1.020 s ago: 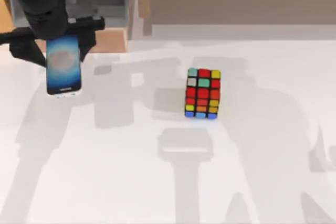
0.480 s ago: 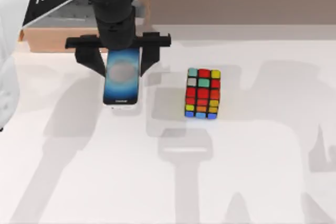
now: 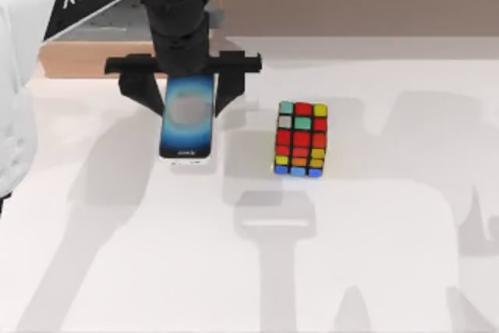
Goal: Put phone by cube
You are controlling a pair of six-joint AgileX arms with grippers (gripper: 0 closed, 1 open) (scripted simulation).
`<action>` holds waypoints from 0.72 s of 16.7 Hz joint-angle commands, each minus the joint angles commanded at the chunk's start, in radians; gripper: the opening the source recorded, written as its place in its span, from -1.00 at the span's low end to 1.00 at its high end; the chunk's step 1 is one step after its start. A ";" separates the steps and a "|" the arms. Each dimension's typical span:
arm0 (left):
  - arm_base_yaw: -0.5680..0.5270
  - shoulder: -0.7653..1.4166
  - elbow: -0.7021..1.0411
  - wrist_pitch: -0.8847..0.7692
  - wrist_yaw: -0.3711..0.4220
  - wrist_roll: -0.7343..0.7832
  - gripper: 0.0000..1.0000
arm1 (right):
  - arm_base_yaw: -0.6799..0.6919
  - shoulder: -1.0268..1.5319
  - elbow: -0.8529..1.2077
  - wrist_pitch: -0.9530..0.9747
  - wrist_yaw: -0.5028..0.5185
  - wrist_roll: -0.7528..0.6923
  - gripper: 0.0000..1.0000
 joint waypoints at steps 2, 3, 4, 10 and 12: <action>0.002 0.000 -0.002 0.000 0.000 -0.009 -1.00 | 0.000 0.000 0.000 0.000 0.000 0.000 1.00; 0.004 -0.001 -0.004 -0.001 0.001 -0.024 -1.00 | 0.000 0.000 0.000 0.000 0.000 0.000 1.00; 0.006 -0.003 -0.008 -0.002 0.001 -0.046 -1.00 | 0.000 0.000 0.000 0.000 0.000 0.000 1.00; 0.001 -0.021 -0.045 0.012 0.005 -0.202 -1.00 | 0.000 0.000 0.000 0.000 0.000 0.000 1.00; -0.005 -0.028 -0.061 0.028 0.007 -0.232 -1.00 | 0.000 0.000 0.000 0.000 0.000 0.000 1.00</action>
